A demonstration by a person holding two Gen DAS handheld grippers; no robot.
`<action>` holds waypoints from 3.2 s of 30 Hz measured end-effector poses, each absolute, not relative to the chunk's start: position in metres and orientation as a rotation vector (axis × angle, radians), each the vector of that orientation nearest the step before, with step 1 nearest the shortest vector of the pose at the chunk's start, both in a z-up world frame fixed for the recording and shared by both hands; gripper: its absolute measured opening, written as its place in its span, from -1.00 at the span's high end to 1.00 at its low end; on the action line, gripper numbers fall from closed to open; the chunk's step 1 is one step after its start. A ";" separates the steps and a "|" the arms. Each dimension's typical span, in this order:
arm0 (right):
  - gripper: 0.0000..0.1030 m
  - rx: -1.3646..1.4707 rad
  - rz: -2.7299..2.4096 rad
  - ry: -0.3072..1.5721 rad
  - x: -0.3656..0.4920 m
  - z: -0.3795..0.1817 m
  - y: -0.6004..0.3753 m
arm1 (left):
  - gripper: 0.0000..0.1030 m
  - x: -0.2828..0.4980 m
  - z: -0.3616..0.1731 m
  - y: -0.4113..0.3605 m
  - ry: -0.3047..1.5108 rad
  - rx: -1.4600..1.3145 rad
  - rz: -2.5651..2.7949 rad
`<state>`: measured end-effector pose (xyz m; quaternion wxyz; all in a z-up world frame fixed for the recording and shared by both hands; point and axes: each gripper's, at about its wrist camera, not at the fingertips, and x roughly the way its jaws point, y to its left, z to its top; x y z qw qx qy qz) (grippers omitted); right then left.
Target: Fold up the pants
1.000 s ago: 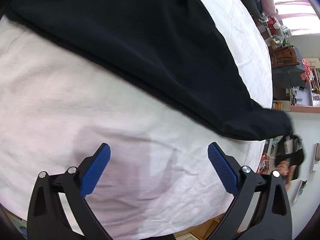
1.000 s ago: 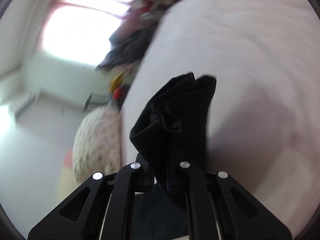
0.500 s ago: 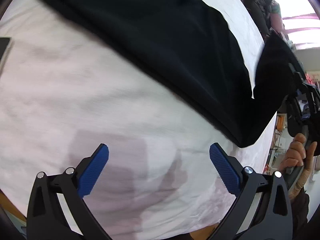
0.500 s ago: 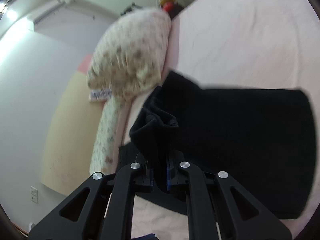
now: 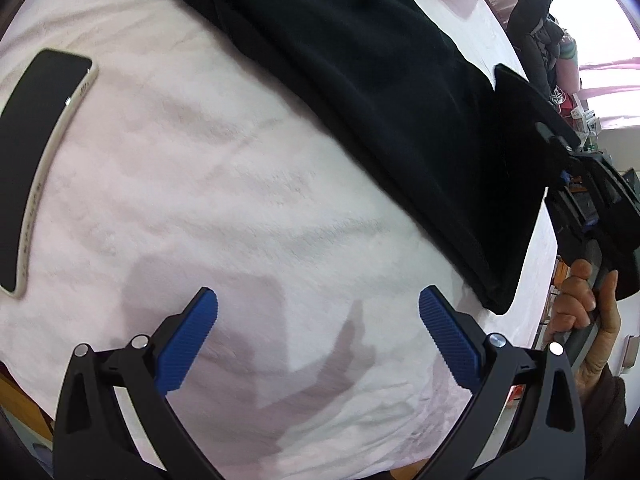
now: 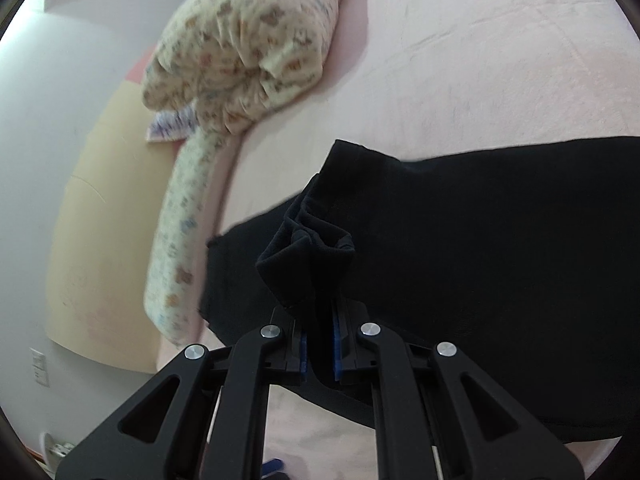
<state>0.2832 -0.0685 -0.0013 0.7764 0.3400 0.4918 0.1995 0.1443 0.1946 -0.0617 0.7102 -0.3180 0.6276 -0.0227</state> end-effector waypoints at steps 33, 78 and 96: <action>0.82 -0.005 0.295 1.178 0.274 -0.033 0.036 | -0.96 0.156 -0.069 0.195 1.426 -0.669 -0.047; 0.26 0.011 0.350 1.028 0.291 0.004 0.010 | -0.96 0.159 -0.075 0.246 1.391 -0.805 -0.109; 0.08 -0.315 0.490 1.191 0.266 -0.033 0.086 | -0.96 0.186 -0.060 0.369 1.128 -1.148 0.035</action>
